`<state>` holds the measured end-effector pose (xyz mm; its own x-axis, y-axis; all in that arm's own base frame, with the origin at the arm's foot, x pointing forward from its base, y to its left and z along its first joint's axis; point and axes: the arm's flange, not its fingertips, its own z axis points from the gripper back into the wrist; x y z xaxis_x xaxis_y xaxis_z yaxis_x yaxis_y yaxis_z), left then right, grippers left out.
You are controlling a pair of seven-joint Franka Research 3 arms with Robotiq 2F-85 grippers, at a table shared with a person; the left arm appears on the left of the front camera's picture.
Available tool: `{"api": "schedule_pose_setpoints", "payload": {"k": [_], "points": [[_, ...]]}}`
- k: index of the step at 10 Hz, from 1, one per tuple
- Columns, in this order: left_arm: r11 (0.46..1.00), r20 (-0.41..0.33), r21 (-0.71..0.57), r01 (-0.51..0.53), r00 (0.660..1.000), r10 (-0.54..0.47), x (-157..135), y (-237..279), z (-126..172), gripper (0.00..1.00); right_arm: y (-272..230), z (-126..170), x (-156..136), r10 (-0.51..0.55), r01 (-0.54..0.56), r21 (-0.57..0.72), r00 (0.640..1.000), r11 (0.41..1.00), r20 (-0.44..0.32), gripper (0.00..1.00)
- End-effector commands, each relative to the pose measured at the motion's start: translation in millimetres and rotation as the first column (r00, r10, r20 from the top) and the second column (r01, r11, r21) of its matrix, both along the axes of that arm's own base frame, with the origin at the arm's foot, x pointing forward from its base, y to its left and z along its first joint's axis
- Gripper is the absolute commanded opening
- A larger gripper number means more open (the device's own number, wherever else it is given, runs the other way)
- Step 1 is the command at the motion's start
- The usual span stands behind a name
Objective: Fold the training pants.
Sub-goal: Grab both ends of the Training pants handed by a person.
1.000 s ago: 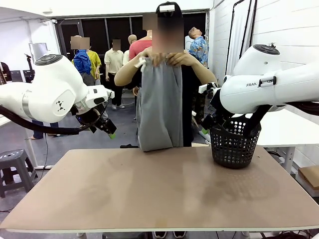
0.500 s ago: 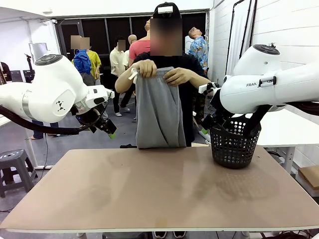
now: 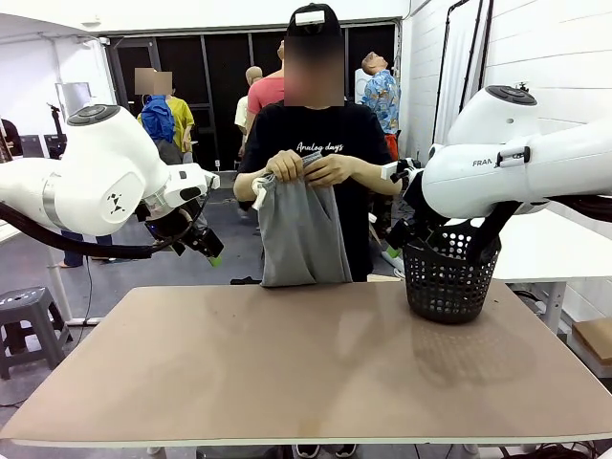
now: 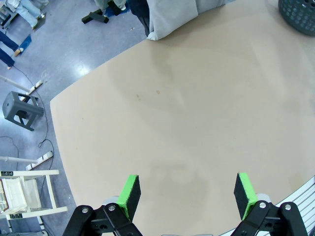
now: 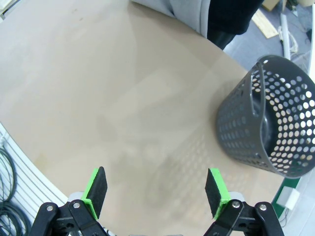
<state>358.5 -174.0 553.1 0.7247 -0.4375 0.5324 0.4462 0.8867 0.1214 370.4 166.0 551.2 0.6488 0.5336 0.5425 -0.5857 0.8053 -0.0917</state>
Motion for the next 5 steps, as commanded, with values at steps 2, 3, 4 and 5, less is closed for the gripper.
{"api": "schedule_pose_setpoints", "payload": {"k": [2, 3, 4, 5], "points": [[1.000, 0.002, 0.000, 0.010, 1.000, -0.010, 0.7, 0.5, 0.2, 1.00, -1.0, -1.2, 0.2, -0.002, 0.002, 0.000, 1.000, 1.000, -0.001, 1.00], [1.000, 0.002, 0.000, 0.010, 1.000, -0.010, 0.7, 0.5, 0.2, 1.00, -1.0, -1.2, 0.2, -0.002, 0.002, 0.000, 1.000, 1.000, -0.001, 1.00], [1.000, 0.002, 0.000, 0.010, 1.000, -0.010, 0.7, 0.5, 0.2, 1.00, -1.0, -1.2, 0.2, -0.002, 0.002, 0.000, 1.000, 1.000, -0.001, 1.00], [1.000, 0.002, 0.000, 0.010, 1.000, -0.010, 0.7, 0.5, 0.2, 1.00, -1.0, -1.2, 0.2, -0.002, 0.002, 0.000, 1.000, 1.000, -0.001, 1.00]]}}
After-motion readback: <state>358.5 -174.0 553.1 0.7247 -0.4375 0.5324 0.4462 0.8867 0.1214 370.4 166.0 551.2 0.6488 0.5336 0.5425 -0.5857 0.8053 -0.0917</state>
